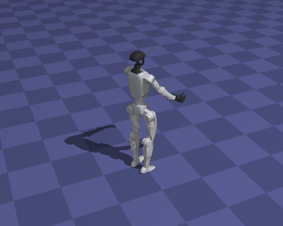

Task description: In place motions

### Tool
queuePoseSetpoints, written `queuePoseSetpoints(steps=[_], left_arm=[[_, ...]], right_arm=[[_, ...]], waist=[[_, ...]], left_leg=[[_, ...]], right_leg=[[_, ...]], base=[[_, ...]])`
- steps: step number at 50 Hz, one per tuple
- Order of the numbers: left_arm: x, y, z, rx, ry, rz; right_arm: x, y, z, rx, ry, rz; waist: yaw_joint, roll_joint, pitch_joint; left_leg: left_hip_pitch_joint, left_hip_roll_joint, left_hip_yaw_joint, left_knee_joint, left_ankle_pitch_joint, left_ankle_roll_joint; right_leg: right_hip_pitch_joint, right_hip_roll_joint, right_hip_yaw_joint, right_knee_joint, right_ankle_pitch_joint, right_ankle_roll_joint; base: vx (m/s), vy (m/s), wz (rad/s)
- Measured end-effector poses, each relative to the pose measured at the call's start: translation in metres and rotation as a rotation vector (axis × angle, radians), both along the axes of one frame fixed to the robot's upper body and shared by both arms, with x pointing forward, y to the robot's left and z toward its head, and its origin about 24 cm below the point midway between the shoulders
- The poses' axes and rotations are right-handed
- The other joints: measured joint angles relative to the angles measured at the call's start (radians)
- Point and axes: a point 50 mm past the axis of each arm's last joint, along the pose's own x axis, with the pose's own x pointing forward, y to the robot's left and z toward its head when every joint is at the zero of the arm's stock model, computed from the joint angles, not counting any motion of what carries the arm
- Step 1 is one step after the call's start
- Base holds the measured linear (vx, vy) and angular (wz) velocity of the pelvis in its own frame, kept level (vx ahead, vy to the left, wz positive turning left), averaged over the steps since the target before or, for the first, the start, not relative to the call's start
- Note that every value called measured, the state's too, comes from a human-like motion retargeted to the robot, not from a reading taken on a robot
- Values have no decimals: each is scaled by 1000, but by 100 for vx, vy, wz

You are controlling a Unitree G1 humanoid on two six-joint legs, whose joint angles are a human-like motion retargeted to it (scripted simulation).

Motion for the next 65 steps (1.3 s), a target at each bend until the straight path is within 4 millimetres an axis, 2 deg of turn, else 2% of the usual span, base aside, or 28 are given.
queuePoseSetpoints(steps=[4, 8, 10, 13, 15, 18, 20, 21, 23, 25, 30, 33, 35, 39, 42, 45, 46, 48, 50, 52, 54, 56, 58, 60, 62, 65], left_arm=[[-64, 7, -52, -73, 193, 102], [-143, 16, -92, -34, 449, 158], [-186, 13, -109, -29, 606, 172], [-249, -8, -128, -82, 877, 196], [-291, -22, -132, -145, 1055, 188], [-339, -43, -131, -228, 1272, 161], [-361, -51, -128, -242, 1364, 142], [-368, -54, -127, -232, 1387, 141], [-379, -61, -127, -214, 1404, 150], [-383, -68, -128, -202, 1389, 175], [-373, -67, -132, -164, 1291, 250], [-359, -58, -134, -69, 1231, 220], [-350, -52, -135, 4, 1202, 156], [-334, -46, -136, 68, 1178, 22], [-318, -44, -136, 53, 1160, 16], [-289, -39, -135, 21, 1100, 65], [-271, -34, -134, 22, 1047, 73], [-226, -19, -127, 49, 919, 69], [-170, -3, -110, 100, 772, 41], [-100, 8, -79, 132, 601, 10], [-34, 12, -34, 136, 409, 5], [24, 9, 21, 105, 201, 22], [69, 3, 81, 41, -8, 43], [99, -1, 143, -42, -208, 64], [118, -8, 207, -120, -421, 62], [123, -14, 303, -168, -747, 12]], right_arm=[[-85, 4, -63, 86, 311, -50], [-185, 11, -102, 180, 706, -9], [-238, 18, -111, 238, 896, 44], [-308, 30, -112, 317, 1085, 117], [-348, 41, -108, 387, 1184, 128], [-387, 62, -101, 552, 1257, 42], [-397, 75, -98, 690, 1223, -82], [-396, 78, -98, 745, 1185, -144], [-389, 79, -100, 798, 1125, -239], [-375, 72, -105, 751, 1097, -259], [-324, 40, -113, 405, 1090, 5], [-292, 31, -115, 241, 1037, 136], [-275, 29, -115, 193, 982, 163], [-260, 35, -116, 231, 911, 98], [-253, 41, -116, 325, 883, 32], [-234, 41, -115, 384, 822, -37], [-219, 38, -113, 389, 775, -63], [-181, 30, -105, 386, 667, -102], [-132, 21, -89, 360, 534, -111], [-68, 11, -59, 309, 366, -77], [-8, 2, -16, 232, 189, -20], [44, -5, 39, 132, 13, 39], [86, -9, 101, 23, -162, 91], [116, -7, 168, -85, -335, 137], [134, -1, 236, -199, -510, 170], [136, 1, 335, -412, -746, 197]], waist=[[6, -1, 48], [-2, 9, 59], [-12, 16, 59], [-21, 22, 64], [-20, 23, 72], [143, 15, 99], [195, 7, 117], [180, 5, 123], [122, 10, 125], [-32, 9, 142], [-43, 10, 140], [-36, 6, 140], [-33, 3, 141], [-28, -2, 128], [-19, -4, 109], [-12, -5, 88], [-12, -4, 74], [-14, 1, 46], [-16, 5, 20], [-18, 6, 5], [-20, 7, -15], [-18, 12, -42], [-12, 22, -75], [-2, 33, -112], [10, 43, -147], [30, 46, -189]], left_leg=[[8, 0, 4, -4, 1, -2], [-3, 5, 2, -3, -3, -1], [-10, 8, -1, -3, -6, 0], [-14, 10, -3, -3, -10, 0], [-11, 11, 0, -5, -12, 0], [28, 37, 159, -24, -33, -11], [42, 42, 212, -29, -39, -14], [42, 42, 202, -27, -38, -13], [28, 46, 158, -20, -31, -9], [21, 23, 24, -10, -15, 1], [17, 29, 44, -15, -13, 0], [17, 30, 48, -17, -11, -2], [17, 29, 47, -17, -9, -3], [17, 27, 41, -18, -7, -5], [15, 25, 36, -18, -6, -6], [12, 25, 31, -17, -5, -7], [10, 26, 29, -17, -5, -7], [7, 27, 26, -16, -5, -7], [6, 27, 20, -14, -4, -6], [5, 27, 13, -10, -3, -6], [0, 28, 7, -8, -4, -6], [-7, 30, 6, -6, -5, -6], [-20, 33, 11, -5, -9, -5], [-41, 36, 20, -3, -13, -4], [-68, 39, 29, -2, -18, -5], [-101, 42, 39, -4, -22, -7]], right_leg=[[8, -1, 2, -4, 2, 3], [-3, 3, 2, -5, 1, 1], [-9, 6, 1, -6, 0, 0], [-11, 9, 4, -9, -2, -3], [-10, 9, 9, -8, -3, -4], [-160, 36, 166, 137, 10, -4], [-212, 48, 218, 191, 14, -1], [-193, 50, 206, 173, 16, -6], [-75, 37, 166, 68, 0, 1], [-13, 22, 32, 8, 10, -6], [-13, 24, 49, -4, 12, 12], [-17, 23, 53, -4, 14, 18], [-16, 21, 51, -5, 14, 20], [-12, 16, 44, -6, 13, 21], [-10, 14, 37, -7, 12, 19], [-7, 13, 31, -8, 12, 17], [-7, 14, 28, -9, 12, 17], [-5, 16, 24, -10, 11, 15], [-1, 18, 20, -11, 11, 12], [3, 20, 13, -10, 10, 8], [4, 21, 8, -10, 8, 6], [-3, 22, 6, -9, 7, 5], [-17, 25, 13, -8, 7, 6], [-41, 26, 25, -7, 6, 7], [-72, 27, 40, -5, 5, 10], [-111, 25, 58, -4, 3, 15]], base=[[3, 0, -3], [8, -1, 1], [9, -1, 2], [11, -2, -4], [9, -3, -37], [5, -4, -231], [5, -4, -149], [0, 0, 0], [0, -4, 130], [-1, -2, 246], [-2, 0, 7], [0, 0, 0], [0, 0, 0], [0, 0, 0], [-5, 1, 10], [-4, 1, 10], [0, 0, 0], [0, 0, 0], [0, 1, 9], [-2, 0, 21], [3, -2, 18], [11, -1, 3], [15, 0, -22], [13, 4, -38], [11, 3, -39], [6, 0, -29]])
